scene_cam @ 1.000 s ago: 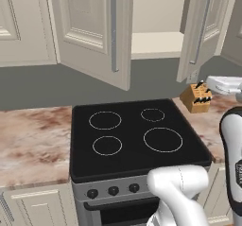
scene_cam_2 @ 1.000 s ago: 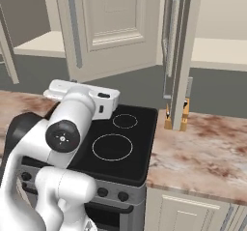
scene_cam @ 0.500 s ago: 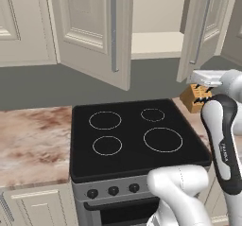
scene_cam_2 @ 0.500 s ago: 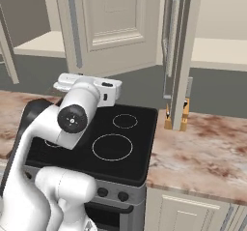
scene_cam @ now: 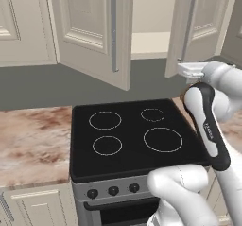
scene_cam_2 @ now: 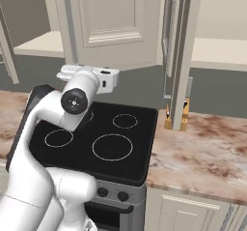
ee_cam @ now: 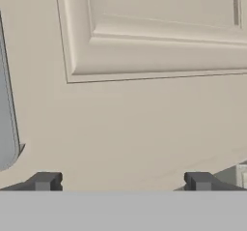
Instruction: Close all open cabinet doors.
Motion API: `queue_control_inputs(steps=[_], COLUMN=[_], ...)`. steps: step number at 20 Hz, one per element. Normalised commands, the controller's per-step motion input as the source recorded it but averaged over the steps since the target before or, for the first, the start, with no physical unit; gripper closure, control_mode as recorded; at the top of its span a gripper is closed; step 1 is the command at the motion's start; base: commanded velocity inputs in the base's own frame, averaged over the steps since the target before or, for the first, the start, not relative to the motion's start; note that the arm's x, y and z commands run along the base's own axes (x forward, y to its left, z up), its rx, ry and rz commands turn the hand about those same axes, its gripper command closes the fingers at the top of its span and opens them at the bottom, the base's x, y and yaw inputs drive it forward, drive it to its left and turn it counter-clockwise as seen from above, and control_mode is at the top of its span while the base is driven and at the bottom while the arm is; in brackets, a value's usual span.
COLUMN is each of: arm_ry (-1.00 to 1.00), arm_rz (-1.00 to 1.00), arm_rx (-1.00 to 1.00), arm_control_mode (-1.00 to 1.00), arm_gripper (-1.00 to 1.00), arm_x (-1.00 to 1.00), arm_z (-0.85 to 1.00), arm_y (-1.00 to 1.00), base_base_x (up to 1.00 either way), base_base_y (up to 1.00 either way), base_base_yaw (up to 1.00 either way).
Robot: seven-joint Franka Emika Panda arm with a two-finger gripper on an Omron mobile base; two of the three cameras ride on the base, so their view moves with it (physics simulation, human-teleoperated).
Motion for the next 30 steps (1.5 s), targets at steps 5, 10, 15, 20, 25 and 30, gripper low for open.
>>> queue_control_inputs(steps=[5, 10, 15, 20, 25, 30], arm_ry=[0.0, 0.0, 0.0, 0.01, 0.01, 0.11], arm_rz=[0.0, 0.0, -0.01, -0.02, -0.04, -0.05], arm_rx=[-0.03, -0.02, -0.02, -0.02, -0.03, -0.05], arm_control_mode=[-1.0, -1.0, -1.0, -1.0, -1.0, -1.0], arm_gripper=[-1.0, -1.0, -1.0, -1.0, -1.0, -1.0], arm_x=[0.64, 0.63, 0.61, 0.56, 0.51, 0.48], arm_z=[0.0, 0.0, 0.0, 0.0, -0.04, -0.16], arm_y=[0.17, 0.17, 0.18, 0.15, 0.1, 0.02], base_base_x=[0.0, 0.0, 0.0, 0.0, 0.0, 0.0], base_base_y=[0.0, 0.0, 0.0, 0.0, 0.0, 0.0], base_base_yaw=[0.0, 0.0, 0.0, 0.0, 0.0, 0.0])
